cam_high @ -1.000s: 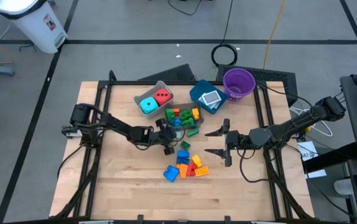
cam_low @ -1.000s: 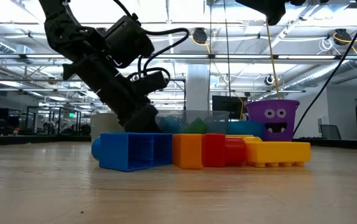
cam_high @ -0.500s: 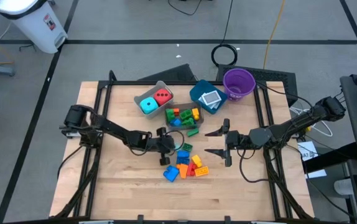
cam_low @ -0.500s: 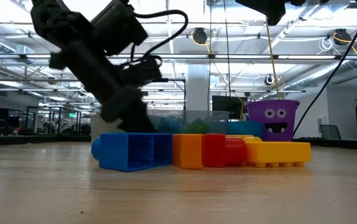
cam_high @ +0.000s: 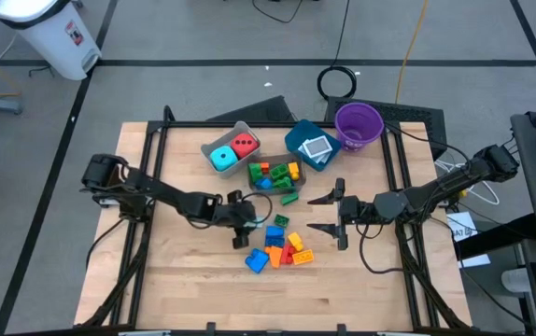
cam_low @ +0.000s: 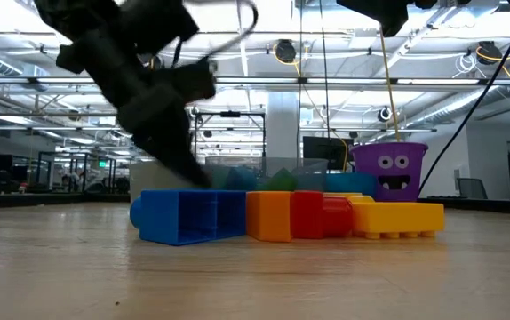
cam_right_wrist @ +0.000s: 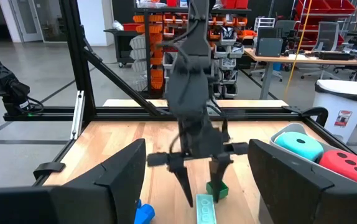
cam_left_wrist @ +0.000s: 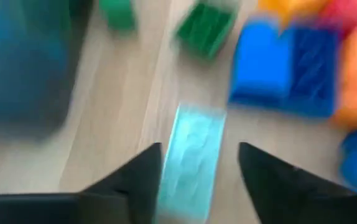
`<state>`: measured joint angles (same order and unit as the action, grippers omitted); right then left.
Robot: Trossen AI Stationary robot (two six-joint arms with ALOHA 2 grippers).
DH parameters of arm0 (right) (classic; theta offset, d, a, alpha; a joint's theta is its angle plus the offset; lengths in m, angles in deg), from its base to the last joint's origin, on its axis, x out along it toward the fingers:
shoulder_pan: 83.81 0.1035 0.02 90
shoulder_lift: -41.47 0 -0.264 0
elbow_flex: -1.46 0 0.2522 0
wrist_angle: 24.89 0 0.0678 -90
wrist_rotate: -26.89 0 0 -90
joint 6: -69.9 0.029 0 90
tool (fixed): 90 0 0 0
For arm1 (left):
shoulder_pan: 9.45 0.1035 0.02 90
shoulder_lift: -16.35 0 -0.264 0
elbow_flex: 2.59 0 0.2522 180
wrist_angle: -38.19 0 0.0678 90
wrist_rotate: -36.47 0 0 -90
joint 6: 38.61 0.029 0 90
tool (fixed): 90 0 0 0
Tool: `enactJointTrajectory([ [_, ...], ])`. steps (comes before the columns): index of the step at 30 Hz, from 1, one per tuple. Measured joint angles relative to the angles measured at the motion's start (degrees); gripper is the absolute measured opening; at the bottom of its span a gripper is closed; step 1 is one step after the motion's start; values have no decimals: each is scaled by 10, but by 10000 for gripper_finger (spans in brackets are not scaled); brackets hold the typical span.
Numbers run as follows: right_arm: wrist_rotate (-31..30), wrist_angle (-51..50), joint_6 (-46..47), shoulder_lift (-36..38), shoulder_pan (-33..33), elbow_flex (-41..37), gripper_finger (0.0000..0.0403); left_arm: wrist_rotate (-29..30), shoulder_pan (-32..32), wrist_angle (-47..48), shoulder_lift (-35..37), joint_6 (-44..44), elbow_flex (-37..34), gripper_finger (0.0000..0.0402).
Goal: Pick & Place Toys
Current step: Put the light blue block into the black bin
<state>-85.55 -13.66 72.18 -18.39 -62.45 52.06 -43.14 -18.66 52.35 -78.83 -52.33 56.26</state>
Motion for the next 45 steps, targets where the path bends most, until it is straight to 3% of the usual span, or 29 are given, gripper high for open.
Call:
enactJointTrajectory([
  [8, 0, 0, 0, 0, 0, 0, 254, 0, 15, 16, -34, 31, -1, 358],
  [14, 0, 0, 0, 0, 0, 0, 254, -5, 22, -5, -56, 46, 1, 390],
  [20, 0, 0, 0, 0, 0, 0, 254, -24, 22, -6, -62, 31, 1, 338],
  [31, 0, 0, 0, 0, 0, 0, 254, -35, 20, -14, -62, 28, 1, 145],
  [37, 0, 0, 0, 0, 0, 0, 254, 0, 22, -5, -25, 32, -4, 138],
  [45, 0, 0, 0, 0, 0, 0, 254, 76, 33, -50, 90, 77, -2, 143],
])
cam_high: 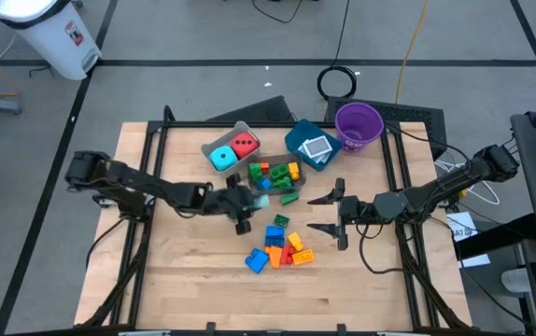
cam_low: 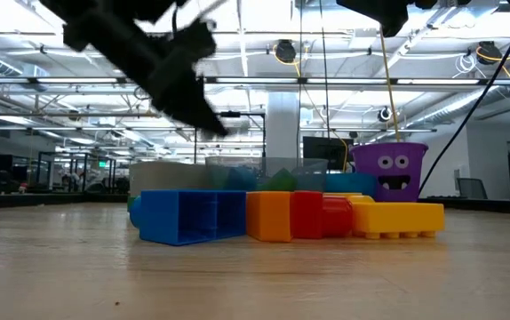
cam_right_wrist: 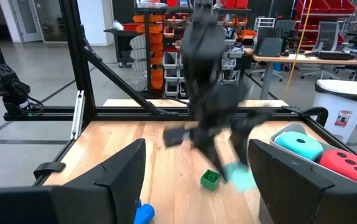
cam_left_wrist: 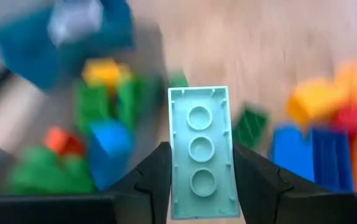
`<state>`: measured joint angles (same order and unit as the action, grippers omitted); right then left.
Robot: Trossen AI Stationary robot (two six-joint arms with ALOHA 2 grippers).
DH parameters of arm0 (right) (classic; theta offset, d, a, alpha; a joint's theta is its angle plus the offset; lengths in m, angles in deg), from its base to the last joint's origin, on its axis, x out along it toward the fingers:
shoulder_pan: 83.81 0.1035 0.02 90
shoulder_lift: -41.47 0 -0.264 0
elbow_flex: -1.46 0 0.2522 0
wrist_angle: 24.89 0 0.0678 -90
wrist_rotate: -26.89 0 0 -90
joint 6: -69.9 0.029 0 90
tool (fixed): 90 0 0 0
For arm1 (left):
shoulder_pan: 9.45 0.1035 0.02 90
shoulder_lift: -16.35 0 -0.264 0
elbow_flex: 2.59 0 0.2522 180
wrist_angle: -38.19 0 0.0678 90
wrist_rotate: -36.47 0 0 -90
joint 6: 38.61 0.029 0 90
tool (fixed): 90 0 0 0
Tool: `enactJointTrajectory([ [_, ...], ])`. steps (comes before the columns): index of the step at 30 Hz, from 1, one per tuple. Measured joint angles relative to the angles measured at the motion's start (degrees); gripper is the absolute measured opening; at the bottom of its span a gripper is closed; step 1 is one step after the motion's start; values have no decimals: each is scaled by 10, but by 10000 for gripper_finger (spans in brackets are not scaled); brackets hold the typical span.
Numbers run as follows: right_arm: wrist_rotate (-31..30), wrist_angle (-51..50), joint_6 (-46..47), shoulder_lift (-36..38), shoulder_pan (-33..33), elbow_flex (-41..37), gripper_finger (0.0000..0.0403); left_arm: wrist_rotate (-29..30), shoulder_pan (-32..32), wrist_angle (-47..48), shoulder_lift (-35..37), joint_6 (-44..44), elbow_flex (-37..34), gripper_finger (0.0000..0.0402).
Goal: Pick & Place Toys
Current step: Put the light blue block into the black bin, then put the green block into the black bin
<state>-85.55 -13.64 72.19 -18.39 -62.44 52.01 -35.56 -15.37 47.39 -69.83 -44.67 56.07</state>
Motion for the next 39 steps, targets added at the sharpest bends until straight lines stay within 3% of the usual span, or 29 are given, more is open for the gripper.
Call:
enactJointTrajectory([
  [7, 0, 0, 0, 0, 0, 0, 254, -5, 72, -62, 30, 41, 2, 148],
  [13, 0, 0, -2, 0, 0, 0, 254, -84, 150, -105, -14, 26, 1, 142],
  [16, 0, 0, -4, 0, 0, 0, 254, -105, 171, -132, -39, 23, 2, 159],
  [25, 0, -1, -4, 0, 0, 0, 254, -86, 188, -143, -64, -14, 1, 236],
  [32, 0, -2, -4, 0, 0, 0, 254, -125, 171, -48, -15, -28, 9, 289],
  [39, 0, -10, 0, 0, 0, 0, 254, -125, 107, 171, 76, -103, 16, 294],
])
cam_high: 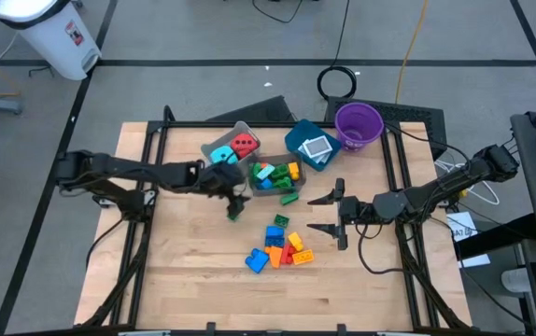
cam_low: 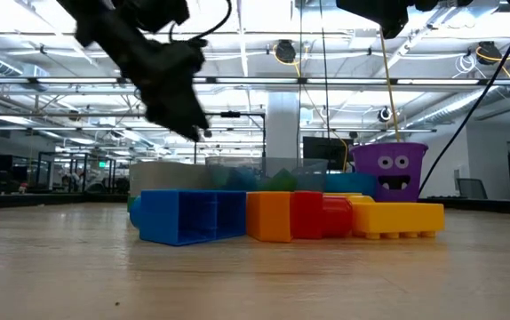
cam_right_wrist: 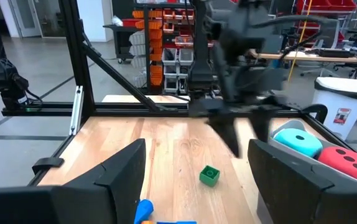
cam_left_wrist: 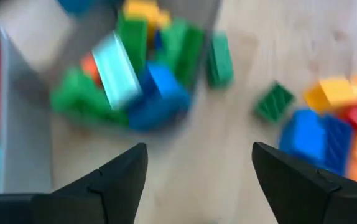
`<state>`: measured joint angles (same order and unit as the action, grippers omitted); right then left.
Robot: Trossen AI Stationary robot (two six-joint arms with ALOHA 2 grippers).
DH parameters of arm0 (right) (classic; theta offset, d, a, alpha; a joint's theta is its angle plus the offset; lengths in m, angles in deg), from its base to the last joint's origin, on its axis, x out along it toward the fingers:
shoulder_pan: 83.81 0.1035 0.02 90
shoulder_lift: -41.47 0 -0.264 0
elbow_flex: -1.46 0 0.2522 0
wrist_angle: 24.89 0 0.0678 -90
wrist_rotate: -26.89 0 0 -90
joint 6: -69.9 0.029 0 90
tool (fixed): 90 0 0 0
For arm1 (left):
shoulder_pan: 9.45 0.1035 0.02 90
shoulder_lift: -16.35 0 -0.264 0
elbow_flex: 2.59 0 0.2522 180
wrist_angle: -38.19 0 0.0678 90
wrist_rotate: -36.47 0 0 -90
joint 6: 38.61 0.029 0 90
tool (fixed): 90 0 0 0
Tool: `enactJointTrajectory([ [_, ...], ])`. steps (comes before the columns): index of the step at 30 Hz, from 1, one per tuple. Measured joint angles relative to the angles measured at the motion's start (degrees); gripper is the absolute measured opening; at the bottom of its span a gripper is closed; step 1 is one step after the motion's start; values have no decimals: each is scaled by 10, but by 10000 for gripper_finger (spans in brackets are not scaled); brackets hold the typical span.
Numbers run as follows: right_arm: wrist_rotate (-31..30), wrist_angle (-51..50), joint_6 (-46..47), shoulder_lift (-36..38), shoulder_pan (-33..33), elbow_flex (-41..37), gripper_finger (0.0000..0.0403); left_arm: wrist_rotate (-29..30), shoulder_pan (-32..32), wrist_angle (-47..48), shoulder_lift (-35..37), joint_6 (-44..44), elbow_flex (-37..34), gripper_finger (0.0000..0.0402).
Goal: Pick & Place Toys
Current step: Put the green block into the black bin
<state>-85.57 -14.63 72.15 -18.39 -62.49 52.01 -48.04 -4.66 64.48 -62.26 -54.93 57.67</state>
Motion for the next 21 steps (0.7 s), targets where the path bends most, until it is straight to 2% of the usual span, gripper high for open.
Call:
enactJointTrajectory([
  [7, 0, 6, 4, 0, 0, 0, 254, 9, -85, 182, 8, -187, 0, 281],
  [13, 0, 11, 7, 0, 0, 0, 254, 68, -123, 175, -31, -274, -14, 280],
  [21, 0, 10, 7, -1, 0, 0, 254, 81, -126, 127, -95, -284, -14, 283],
])
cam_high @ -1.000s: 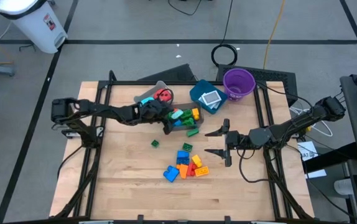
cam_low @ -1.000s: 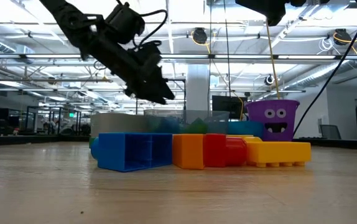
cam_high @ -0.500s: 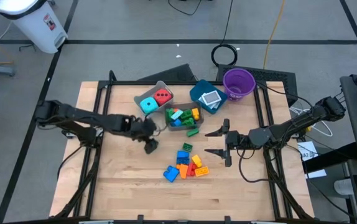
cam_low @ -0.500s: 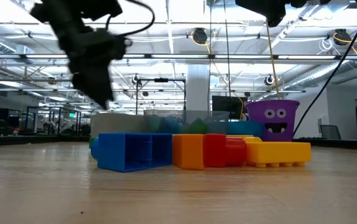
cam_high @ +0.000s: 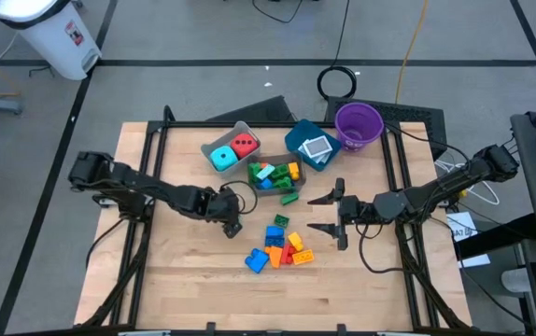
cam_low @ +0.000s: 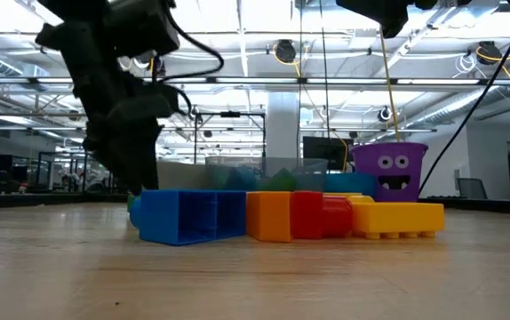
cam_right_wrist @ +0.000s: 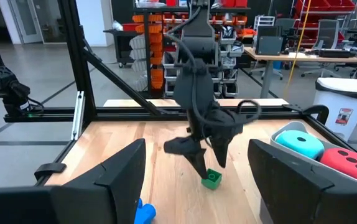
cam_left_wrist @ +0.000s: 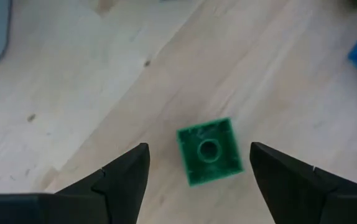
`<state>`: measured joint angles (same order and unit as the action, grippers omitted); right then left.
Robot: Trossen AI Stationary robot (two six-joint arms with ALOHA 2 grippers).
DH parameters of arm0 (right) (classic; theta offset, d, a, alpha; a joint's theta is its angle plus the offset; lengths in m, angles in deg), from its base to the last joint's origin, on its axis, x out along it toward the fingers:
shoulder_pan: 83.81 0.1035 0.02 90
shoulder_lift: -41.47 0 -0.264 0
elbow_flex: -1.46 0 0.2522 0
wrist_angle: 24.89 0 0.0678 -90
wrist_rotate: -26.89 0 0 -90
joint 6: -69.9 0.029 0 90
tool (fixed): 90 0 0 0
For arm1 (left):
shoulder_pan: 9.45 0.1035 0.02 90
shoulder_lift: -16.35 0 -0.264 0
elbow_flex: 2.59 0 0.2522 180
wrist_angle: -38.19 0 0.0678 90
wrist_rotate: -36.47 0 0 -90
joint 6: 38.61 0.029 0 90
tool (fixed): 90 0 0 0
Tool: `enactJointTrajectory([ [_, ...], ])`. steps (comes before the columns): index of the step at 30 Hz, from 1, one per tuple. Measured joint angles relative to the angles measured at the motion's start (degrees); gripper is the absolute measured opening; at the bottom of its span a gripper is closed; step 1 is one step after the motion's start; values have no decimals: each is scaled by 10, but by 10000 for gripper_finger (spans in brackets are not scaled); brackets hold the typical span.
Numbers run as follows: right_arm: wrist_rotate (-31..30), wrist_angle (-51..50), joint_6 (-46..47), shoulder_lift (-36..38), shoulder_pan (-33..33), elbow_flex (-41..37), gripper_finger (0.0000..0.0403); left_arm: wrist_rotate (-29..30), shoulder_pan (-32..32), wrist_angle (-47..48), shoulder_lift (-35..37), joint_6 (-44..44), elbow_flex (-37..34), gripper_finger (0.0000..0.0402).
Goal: Pick & Place Toys
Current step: Put the green block into the black bin
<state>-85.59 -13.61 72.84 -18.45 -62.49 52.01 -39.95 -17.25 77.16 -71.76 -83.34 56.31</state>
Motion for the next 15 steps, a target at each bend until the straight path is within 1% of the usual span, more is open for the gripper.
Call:
enactJointTrajectory([
  [6, 0, -1, 0, 0, 0, 0, 254, -3, 12, -8, -44, 2, 0, 277],
  [9, 0, -1, -1, 0, 0, 0, 254, -12, 19, -12, -47, 2, 0, 266],
  [12, 0, -1, 0, 0, 0, 0, 254, -15, 22, -15, -45, 4, 0, 241],
  [15, 0, 0, 0, 0, 0, 0, 254, -24, 22, -23, -39, 11, 0, 197],
])
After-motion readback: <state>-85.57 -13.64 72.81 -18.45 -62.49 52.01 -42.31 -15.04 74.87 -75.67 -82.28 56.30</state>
